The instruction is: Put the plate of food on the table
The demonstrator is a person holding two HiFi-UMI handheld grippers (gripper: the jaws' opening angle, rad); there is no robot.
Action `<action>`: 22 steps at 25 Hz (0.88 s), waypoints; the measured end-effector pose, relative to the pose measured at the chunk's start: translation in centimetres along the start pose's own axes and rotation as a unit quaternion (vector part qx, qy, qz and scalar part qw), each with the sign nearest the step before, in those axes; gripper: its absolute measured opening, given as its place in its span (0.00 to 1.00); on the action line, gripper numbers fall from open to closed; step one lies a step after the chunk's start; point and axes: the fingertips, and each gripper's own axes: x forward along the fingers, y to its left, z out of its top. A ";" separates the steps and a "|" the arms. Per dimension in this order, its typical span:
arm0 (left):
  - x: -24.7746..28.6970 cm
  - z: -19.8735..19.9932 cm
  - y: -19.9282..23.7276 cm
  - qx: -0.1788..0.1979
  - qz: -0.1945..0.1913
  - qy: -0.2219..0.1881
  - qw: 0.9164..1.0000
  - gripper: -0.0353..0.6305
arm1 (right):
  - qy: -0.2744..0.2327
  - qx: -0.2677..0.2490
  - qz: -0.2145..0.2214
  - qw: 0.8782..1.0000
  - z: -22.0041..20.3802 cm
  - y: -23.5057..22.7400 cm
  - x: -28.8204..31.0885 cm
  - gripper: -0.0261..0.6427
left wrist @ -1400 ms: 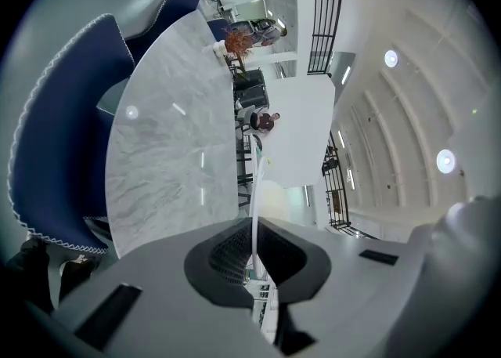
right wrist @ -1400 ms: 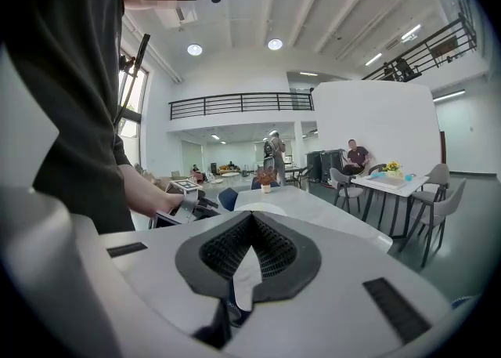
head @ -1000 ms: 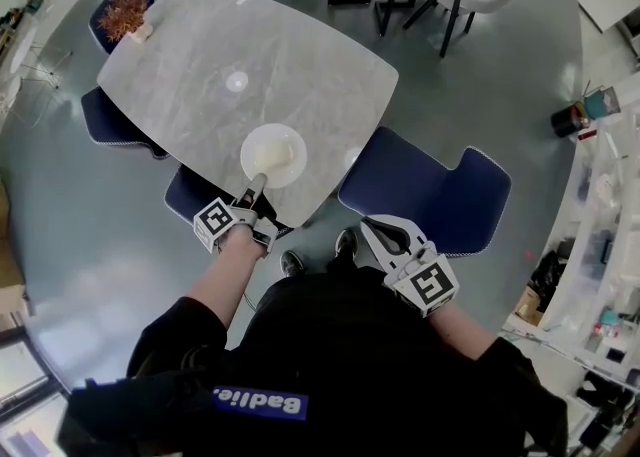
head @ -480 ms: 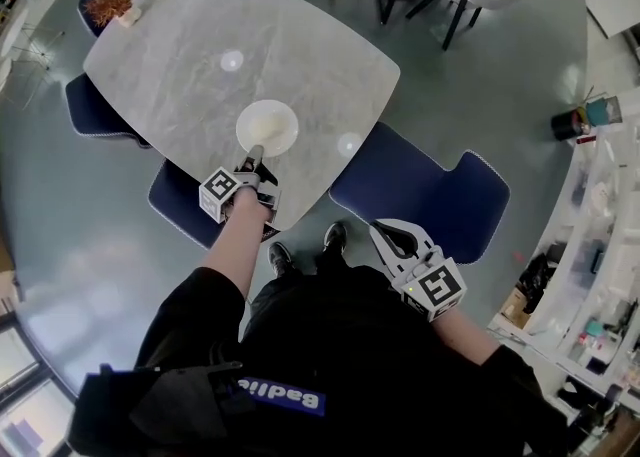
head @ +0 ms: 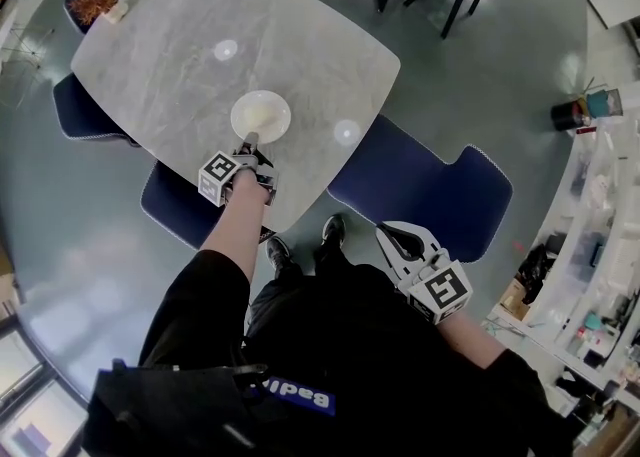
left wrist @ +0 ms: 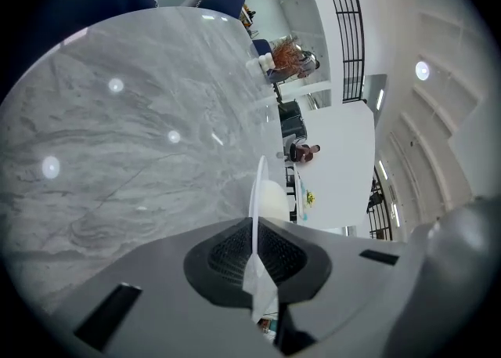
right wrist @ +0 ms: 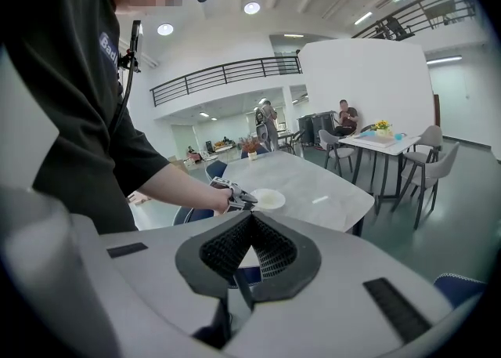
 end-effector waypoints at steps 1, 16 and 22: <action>0.2 0.0 0.2 0.002 0.003 0.001 1.000 0.07 | 0.002 0.002 -0.002 1.000 -0.1 -0.1 0.0 0.05; 1.5 -0.1 1.2 0.031 0.046 0.022 0.998 0.08 | 0.009 0.013 -0.002 1.000 -0.9 -0.6 0.9 0.05; 1.8 0.1 1.6 0.063 0.064 0.043 0.995 0.08 | 0.006 0.019 0.000 1.000 -1.1 -0.3 1.1 0.05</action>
